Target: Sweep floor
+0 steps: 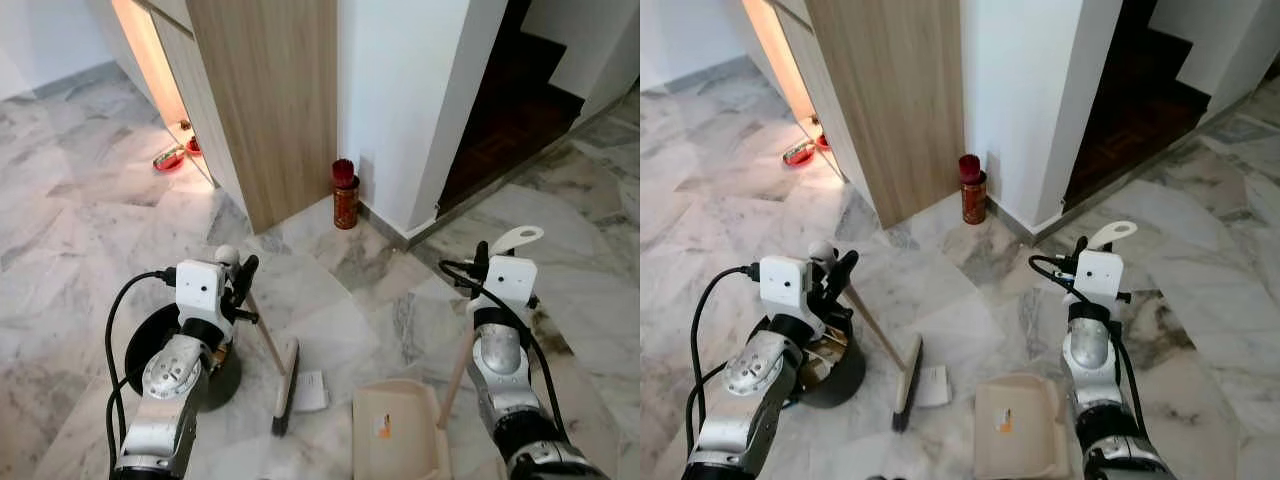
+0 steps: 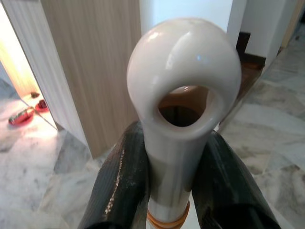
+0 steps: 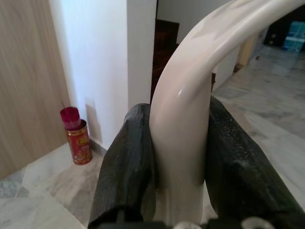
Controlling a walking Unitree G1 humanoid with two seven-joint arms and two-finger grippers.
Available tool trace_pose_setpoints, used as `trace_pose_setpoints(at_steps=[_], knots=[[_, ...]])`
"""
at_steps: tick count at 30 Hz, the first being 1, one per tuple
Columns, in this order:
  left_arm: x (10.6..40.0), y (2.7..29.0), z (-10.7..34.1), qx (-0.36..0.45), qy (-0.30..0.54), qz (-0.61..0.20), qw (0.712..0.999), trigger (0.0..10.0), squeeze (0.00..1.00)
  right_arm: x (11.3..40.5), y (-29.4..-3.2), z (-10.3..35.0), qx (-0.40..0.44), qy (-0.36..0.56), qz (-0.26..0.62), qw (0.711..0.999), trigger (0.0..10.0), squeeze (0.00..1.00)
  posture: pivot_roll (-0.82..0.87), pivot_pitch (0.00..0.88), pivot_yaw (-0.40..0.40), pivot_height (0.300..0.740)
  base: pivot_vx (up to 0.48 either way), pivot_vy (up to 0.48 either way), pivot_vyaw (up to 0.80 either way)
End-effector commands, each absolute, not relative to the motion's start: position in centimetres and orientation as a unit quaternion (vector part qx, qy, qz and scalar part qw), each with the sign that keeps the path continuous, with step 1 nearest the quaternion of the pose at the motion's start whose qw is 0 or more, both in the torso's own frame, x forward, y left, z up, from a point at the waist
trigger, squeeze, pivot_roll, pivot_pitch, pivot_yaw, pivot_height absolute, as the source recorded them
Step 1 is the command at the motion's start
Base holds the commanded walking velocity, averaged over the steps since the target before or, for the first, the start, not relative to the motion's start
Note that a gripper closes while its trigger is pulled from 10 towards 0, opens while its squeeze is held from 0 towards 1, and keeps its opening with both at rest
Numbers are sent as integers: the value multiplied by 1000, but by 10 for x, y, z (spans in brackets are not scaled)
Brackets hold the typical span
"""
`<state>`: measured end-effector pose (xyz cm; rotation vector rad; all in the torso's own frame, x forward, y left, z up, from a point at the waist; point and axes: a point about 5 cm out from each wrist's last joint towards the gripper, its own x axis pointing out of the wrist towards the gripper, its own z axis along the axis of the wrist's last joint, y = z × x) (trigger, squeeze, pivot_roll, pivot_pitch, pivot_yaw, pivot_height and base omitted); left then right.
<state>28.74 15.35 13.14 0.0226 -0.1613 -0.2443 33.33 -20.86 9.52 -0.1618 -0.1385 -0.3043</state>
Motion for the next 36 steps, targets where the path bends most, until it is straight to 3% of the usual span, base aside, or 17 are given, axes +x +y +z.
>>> trace_pose_setpoints(at_steps=[1, 19, 32, 36], knots=[[289, 156, 140, 10, -94, -123, 988, 10000, 0, 340, -208, 107, -78, -95, -148, 981, 10000, 0, 122, 208, 51, 740, 0, 0, 0], [285, 178, 169, 47, -124, -121, 984, 10000, 0, 341, -212, 107, -84, -98, -170, 977, 10000, 0, 183, 283, 41, 740, 0, 0, 0], [279, 195, 151, 72, -82, -112, 988, 10000, 0, 330, -211, 92, -87, -83, -171, 978, 10000, 0, 196, 323, 54, 740, 0, 0, 0], [282, 185, 138, 43, -51, -150, 986, 10000, 0, 328, -212, 88, -87, -80, -173, 978, 10000, 0, 189, 330, 54, 740, 0, 0, 0]])
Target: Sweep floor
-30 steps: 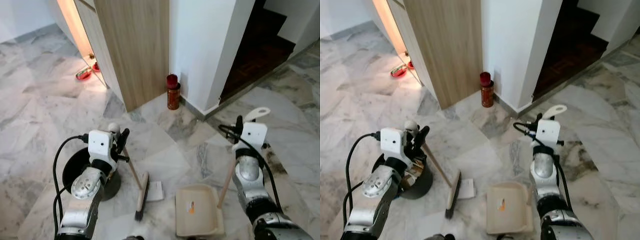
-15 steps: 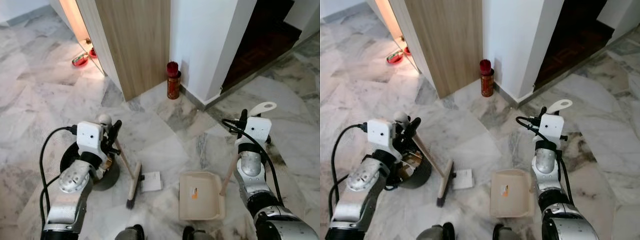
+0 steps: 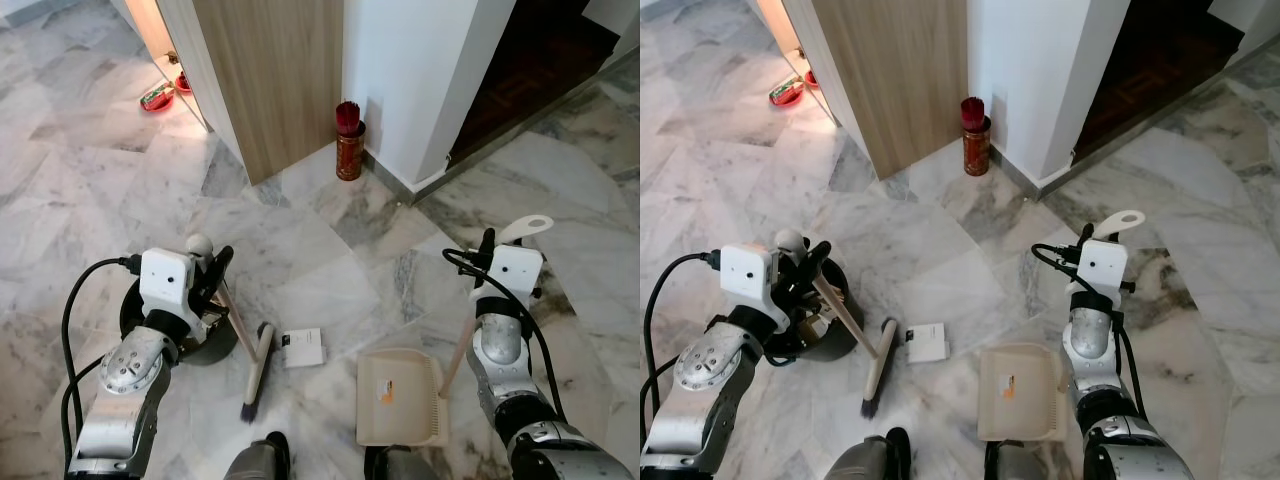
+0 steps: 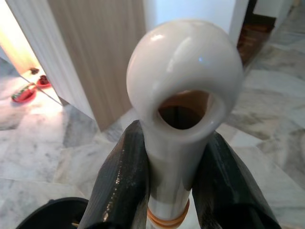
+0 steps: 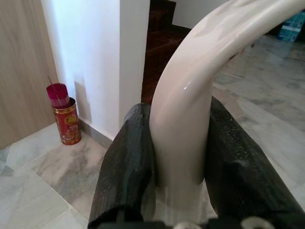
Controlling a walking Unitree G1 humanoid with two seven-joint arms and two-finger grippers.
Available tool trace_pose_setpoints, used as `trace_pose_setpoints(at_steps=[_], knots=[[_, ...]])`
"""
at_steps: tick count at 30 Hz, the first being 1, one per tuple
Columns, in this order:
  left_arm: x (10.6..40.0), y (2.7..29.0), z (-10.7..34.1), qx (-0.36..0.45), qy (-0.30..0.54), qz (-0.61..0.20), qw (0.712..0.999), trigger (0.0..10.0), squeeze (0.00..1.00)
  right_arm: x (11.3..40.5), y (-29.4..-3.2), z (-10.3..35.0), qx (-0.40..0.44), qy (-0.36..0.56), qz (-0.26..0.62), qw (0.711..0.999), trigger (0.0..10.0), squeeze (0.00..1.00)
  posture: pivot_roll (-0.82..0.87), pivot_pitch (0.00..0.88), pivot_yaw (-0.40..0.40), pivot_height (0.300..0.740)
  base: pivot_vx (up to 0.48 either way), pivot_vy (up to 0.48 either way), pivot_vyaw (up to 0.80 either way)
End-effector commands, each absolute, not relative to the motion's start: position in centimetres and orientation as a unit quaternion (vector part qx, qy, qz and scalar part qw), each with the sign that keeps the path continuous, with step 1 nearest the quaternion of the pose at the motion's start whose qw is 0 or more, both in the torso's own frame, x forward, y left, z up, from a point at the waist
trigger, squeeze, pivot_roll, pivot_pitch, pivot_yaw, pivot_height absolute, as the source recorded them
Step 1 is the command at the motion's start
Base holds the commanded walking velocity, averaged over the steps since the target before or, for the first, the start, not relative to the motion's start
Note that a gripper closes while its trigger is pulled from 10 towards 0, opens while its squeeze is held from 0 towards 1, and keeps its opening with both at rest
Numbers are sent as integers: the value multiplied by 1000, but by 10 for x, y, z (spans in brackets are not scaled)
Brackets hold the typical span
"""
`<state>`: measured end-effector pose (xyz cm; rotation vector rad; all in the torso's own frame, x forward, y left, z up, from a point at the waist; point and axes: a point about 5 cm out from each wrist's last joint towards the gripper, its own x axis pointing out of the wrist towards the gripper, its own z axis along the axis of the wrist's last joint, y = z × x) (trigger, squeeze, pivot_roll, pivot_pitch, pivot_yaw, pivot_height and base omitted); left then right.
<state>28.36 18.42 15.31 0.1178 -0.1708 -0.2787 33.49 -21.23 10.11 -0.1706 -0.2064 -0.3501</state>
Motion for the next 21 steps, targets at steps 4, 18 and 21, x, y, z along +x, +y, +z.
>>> trace_pose_setpoints(at_steps=[4, 18, 21], knots=[[284, 178, 132, 24, -30, -177, 983, 10000, 0, 325, -212, 86, -87, -78, -174, 978, 10000, 0, 186, 333, 54, 740, 0, 0, 0], [282, 168, 120, 35, 36, -306, 951, 10000, 0, 323, -211, 81, -90, -70, -174, 978, 10000, 0, 190, 333, 54, 740, 0, 0, 0], [284, 168, 123, 31, 32, -313, 949, 10000, 0, 324, -210, 82, -90, -69, -173, 978, 10000, 0, 191, 330, 54, 740, 0, 0, 0]])
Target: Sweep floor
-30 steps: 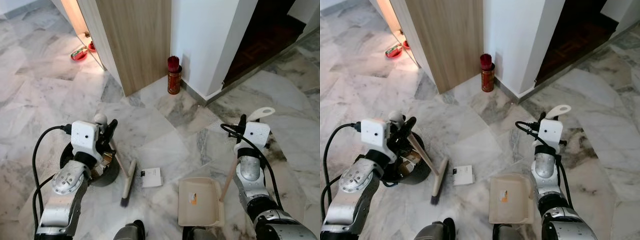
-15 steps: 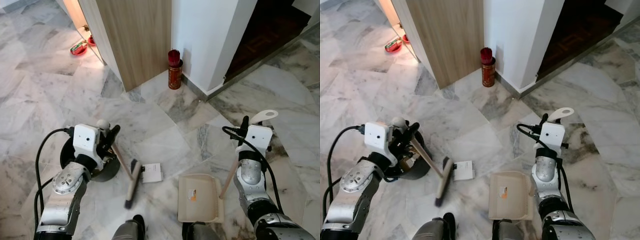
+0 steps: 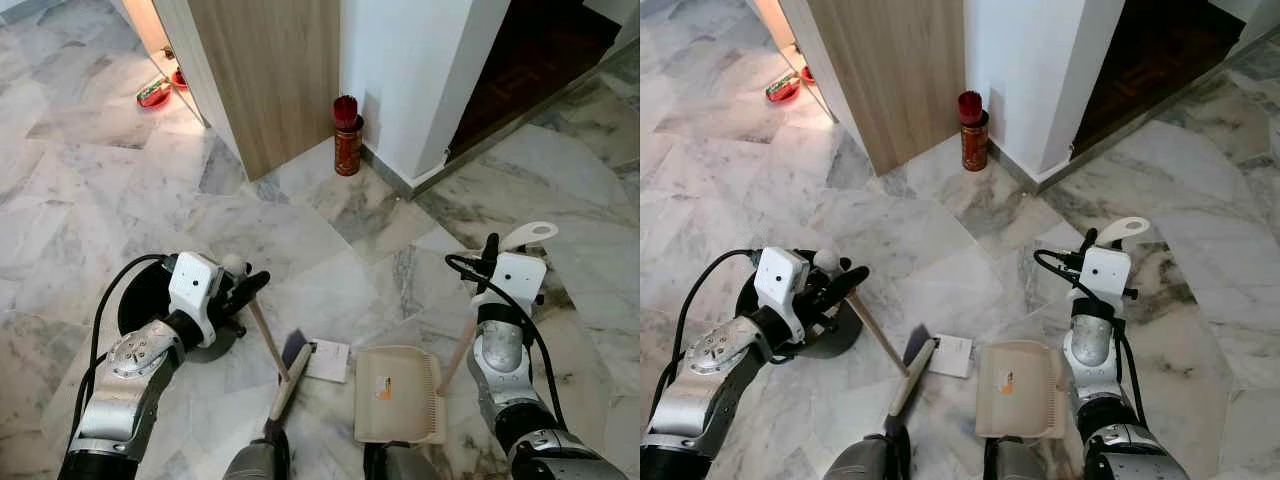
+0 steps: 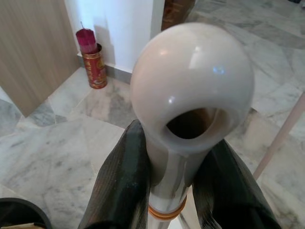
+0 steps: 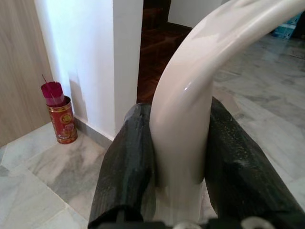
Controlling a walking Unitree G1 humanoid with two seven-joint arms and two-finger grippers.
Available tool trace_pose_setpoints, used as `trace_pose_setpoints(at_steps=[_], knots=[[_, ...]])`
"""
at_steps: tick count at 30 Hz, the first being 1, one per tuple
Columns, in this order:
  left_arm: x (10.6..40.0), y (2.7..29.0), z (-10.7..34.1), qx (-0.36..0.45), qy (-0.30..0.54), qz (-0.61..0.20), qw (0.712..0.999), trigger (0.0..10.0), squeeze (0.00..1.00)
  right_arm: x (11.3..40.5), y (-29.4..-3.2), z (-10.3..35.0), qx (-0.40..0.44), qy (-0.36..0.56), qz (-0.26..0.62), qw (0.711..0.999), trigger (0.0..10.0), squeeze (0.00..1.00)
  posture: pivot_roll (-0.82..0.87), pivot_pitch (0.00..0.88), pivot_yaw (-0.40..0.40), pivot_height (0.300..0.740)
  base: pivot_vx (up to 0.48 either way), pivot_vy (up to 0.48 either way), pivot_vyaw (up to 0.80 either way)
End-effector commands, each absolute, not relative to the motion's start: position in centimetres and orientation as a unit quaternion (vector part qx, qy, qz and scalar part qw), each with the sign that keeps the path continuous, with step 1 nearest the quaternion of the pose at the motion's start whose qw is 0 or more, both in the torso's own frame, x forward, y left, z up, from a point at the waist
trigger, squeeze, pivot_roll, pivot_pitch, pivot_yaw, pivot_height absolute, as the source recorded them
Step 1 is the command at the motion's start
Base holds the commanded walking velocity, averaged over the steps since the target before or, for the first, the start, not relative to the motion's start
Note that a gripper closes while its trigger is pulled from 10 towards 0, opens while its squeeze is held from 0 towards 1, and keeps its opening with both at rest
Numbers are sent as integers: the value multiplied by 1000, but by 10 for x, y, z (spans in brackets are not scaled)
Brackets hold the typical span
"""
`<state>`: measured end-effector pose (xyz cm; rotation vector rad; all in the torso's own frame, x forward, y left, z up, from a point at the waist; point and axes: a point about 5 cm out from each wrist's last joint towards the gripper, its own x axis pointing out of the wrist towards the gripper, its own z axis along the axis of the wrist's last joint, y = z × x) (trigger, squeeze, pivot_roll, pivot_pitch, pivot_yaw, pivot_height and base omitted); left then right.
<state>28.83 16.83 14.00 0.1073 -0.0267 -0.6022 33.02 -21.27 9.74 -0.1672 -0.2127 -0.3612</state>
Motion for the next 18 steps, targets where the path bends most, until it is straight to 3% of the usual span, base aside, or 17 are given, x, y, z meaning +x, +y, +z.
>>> trace_pose_setpoints(at_steps=[1, 18], knots=[[285, 167, 124, 29, 30, -314, 949, 10000, 0, 324, -210, 82, -90, -69, -173, 978, 10000, 0, 190, 328, 54, 740, 0, 0, 0], [298, 165, 148, -75, -21, -303, 950, 10000, 0, 325, -208, 81, -88, -63, -171, 979, 10000, 0, 190, 313, 54, 740, 0, 0, 0]])
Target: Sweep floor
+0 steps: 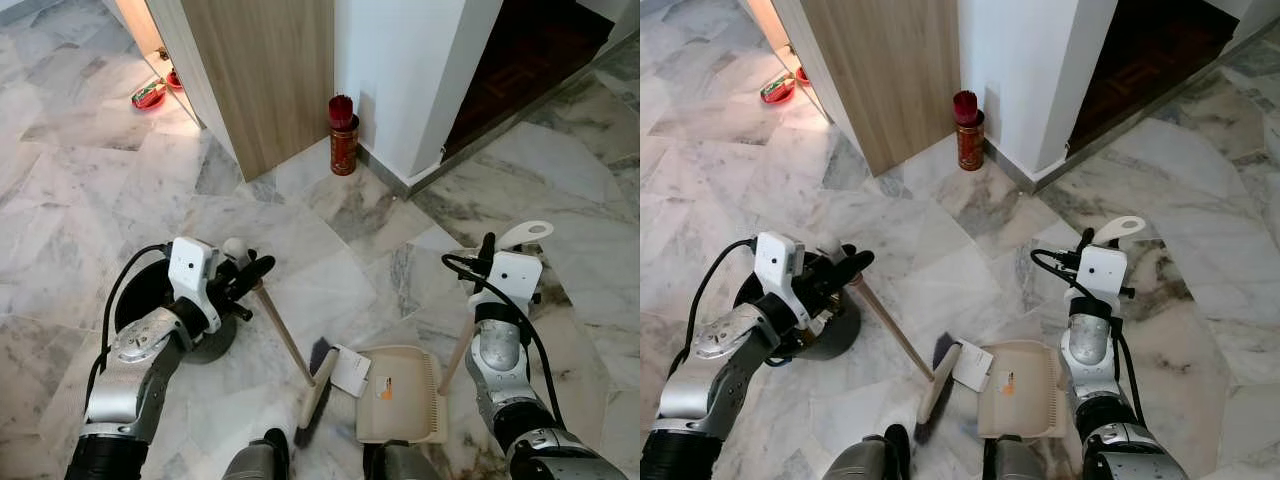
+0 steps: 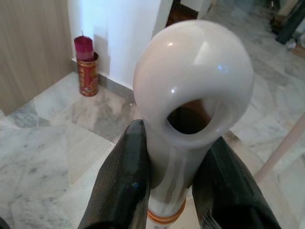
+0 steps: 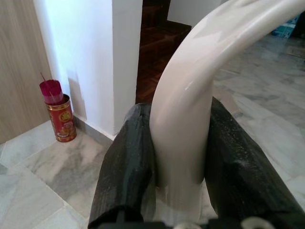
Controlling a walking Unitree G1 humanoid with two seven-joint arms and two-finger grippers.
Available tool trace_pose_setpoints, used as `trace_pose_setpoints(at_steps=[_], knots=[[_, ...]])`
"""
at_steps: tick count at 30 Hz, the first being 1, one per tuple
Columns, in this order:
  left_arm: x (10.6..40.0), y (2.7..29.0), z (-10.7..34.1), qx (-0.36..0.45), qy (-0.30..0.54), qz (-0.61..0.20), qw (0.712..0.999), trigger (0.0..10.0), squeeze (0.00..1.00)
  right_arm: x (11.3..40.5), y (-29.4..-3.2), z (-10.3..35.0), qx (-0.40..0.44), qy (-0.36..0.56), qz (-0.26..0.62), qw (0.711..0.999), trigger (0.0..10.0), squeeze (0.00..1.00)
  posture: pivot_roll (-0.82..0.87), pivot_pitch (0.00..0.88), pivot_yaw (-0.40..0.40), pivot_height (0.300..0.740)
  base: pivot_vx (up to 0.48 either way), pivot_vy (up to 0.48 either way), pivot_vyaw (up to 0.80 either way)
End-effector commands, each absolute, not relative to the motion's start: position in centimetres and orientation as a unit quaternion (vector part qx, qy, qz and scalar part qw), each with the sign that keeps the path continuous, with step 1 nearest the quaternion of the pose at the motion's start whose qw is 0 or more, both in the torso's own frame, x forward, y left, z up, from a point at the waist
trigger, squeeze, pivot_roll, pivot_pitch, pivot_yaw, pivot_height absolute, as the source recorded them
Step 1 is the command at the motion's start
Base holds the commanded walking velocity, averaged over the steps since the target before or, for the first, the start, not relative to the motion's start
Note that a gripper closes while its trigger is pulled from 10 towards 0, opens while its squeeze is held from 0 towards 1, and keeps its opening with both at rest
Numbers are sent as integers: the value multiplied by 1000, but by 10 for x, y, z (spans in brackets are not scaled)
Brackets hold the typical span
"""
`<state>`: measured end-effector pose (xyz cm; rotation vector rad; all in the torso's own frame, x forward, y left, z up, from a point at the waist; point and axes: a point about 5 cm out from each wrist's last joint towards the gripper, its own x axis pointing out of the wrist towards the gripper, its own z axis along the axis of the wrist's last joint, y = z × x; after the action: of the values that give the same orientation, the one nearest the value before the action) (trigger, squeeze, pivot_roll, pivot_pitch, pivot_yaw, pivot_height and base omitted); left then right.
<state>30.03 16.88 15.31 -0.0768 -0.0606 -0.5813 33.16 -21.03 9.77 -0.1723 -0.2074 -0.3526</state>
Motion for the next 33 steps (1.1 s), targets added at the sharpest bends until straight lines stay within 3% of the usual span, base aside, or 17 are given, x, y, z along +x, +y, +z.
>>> trace_pose_setpoints(at_steps=[1, 10, 17, 33], knots=[[299, 167, 150, -89, -25, -298, 950, 10000, 0, 325, -208, 81, -88, -62, -171, 979, 10000, 0, 192, 310, 53, 740, 0, 0, 0], [302, 176, 166, -158, -47, -284, 944, 10000, 0, 328, -205, 82, -87, -61, -169, 980, 10000, 0, 200, 303, 54, 740, 0, 0, 0], [302, 182, 180, -109, -66, -273, 953, 10000, 0, 329, -210, 89, -91, -77, -179, 977, 10000, 0, 195, 299, 55, 740, 0, 0, 0], [301, 183, 183, -93, -71, -262, 958, 10000, 0, 334, -227, 114, -121, -134, -212, 961, 10000, 0, 188, 297, 49, 740, 0, 0, 0]])
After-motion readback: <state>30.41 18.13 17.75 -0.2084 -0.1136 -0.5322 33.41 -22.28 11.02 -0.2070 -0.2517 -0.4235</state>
